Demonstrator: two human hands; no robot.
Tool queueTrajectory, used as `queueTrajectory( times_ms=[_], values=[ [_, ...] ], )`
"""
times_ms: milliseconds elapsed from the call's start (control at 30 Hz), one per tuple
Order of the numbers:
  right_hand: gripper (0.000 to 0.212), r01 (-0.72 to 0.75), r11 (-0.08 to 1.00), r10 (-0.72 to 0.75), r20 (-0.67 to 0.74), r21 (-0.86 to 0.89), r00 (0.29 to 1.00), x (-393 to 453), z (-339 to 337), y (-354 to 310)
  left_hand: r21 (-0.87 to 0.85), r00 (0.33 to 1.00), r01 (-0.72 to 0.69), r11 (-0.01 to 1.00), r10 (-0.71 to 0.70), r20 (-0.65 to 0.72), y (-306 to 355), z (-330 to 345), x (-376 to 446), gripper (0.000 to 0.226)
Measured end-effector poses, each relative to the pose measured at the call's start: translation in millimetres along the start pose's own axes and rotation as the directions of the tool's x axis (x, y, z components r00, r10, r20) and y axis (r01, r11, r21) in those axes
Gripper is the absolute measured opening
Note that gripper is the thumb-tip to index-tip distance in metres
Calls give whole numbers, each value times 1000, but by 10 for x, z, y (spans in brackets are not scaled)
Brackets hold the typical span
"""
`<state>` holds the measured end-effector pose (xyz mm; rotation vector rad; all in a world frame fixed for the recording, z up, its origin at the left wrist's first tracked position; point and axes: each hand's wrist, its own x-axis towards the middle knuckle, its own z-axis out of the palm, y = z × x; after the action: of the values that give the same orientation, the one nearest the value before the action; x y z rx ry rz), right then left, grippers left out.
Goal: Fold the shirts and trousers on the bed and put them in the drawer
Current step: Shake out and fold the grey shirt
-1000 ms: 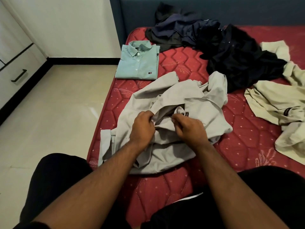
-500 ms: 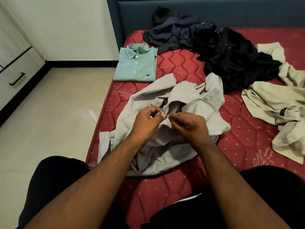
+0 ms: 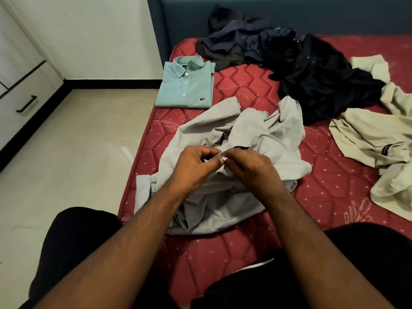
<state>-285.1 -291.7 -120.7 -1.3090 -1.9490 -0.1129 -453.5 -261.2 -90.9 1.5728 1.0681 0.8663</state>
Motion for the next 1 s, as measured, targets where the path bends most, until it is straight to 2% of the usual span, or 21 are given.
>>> queueTrajectory(
  times_ms=[100, 200, 267, 367, 500, 667, 767, 933, 1000],
  values=[
    [45, 7, 999, -10, 84, 33, 996, 44, -34, -10, -58, 998, 43, 997, -41, 38, -34, -13, 2, 14],
    [38, 43, 995, -58, 165, 91, 985, 60, -34, 63, -143, 993, 105, 984, -98, 59, -76, 1, -21, 20],
    [34, 35, 995, -52, 172, 98, 984, 51, -20, 92, -100, 995, 94, 990, -90, 42, -116, 6, -43, 18],
    [34, 55, 998, -57, 166, 19, 985, 1, 14, 113, 10, 999, 49, 999, -49, -6, -138, 18, -62, 13],
    [35, 47, 999, -42, 183, -21, 982, -52, 52, 117, 97, 993, 86, 992, -92, 68, -153, -35, -28, 8],
    [22, 0, 995, -27, 271, 101, 962, 26, 11, 156, 161, 996, 21, 987, -35, 84, -220, -22, -55, 7],
    [19, -30, 996, 1, 314, 89, 949, 24, 4, 161, 182, 1000, -12, 983, 8, 21, -260, 31, -77, 5],
    [36, -50, 996, 64, 193, -75, 979, -71, 75, 97, 317, 967, -121, 940, 185, -177, -257, 160, -132, 5],
    [36, -43, 995, 58, 161, -93, 985, -78, 68, 104, 263, 958, -123, 957, 184, -221, -234, 185, -145, 7]
  ],
)
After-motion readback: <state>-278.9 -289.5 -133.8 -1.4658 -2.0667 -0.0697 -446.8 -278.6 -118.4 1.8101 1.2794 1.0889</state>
